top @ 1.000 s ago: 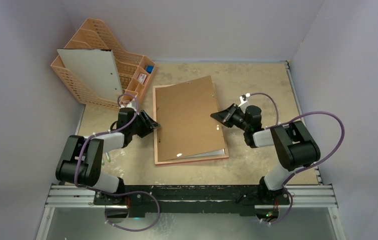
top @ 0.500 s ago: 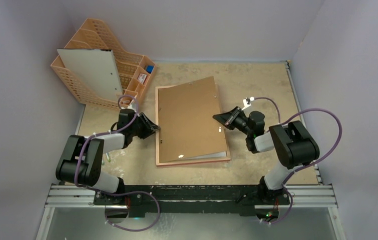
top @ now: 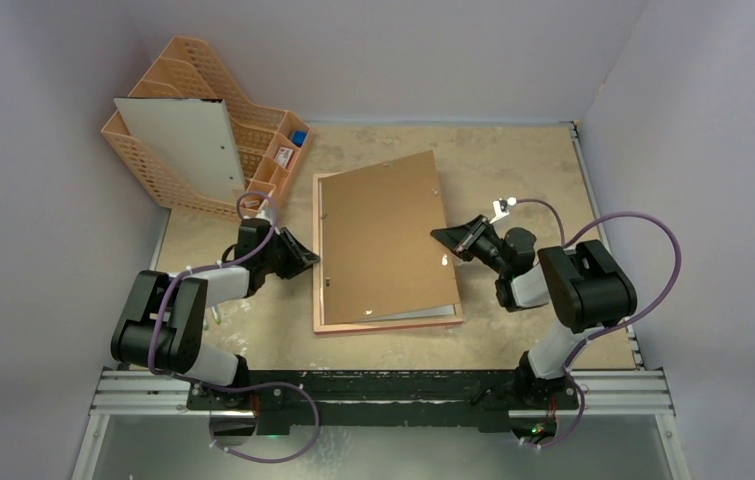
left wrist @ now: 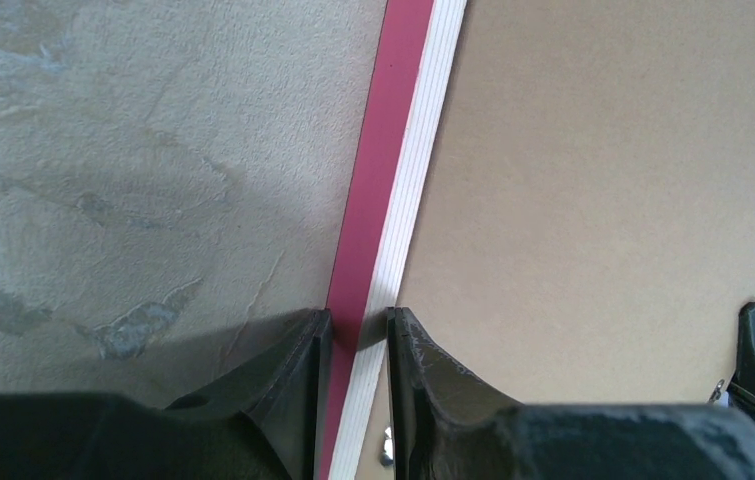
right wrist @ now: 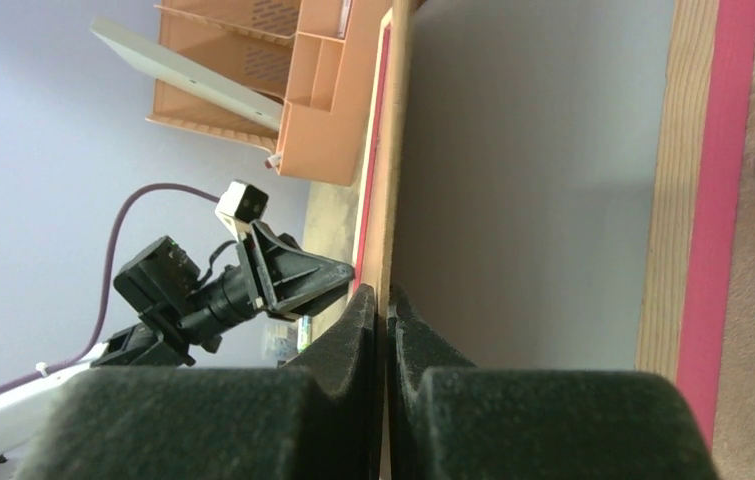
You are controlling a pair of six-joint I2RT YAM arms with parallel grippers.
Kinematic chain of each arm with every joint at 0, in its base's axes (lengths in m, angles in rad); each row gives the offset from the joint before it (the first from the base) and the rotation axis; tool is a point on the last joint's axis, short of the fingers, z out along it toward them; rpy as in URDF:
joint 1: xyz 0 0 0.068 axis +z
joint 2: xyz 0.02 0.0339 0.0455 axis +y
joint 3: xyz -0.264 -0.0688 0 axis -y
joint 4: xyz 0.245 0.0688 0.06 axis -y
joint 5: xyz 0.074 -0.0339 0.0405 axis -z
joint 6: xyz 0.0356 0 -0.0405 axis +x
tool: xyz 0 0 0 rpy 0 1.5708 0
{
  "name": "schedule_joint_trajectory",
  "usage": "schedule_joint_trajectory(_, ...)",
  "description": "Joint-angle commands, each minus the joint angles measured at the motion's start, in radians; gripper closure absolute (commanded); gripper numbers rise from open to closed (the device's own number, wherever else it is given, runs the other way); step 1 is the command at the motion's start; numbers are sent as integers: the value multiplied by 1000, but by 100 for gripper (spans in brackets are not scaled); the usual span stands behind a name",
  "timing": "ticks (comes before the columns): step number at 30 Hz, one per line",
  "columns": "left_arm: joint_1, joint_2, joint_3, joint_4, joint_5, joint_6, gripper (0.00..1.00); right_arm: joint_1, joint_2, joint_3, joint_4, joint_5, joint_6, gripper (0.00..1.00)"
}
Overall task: Put the photo into the frame
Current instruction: Turn over the photo frame item on the photo frame.
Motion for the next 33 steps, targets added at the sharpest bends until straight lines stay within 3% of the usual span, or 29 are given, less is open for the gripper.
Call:
schedule_joint_trajectory(1,-12,-16,15,-26,40,0,71,-20,-35,17,134,-19,-55,100)
schedule_joint_trajectory(11,-11,7,19,15,91,0,63,-18,53,36,174,-73,-27,100)
schedule_joint_trajectory(18,-12,24,6,61,123,-13,62,-14,43,34,32,-50,-62,99)
schedule_joint_trajectory(33,-11,33,7,52,100,-8,63,-14,-77,193,-592,44,-337,50)
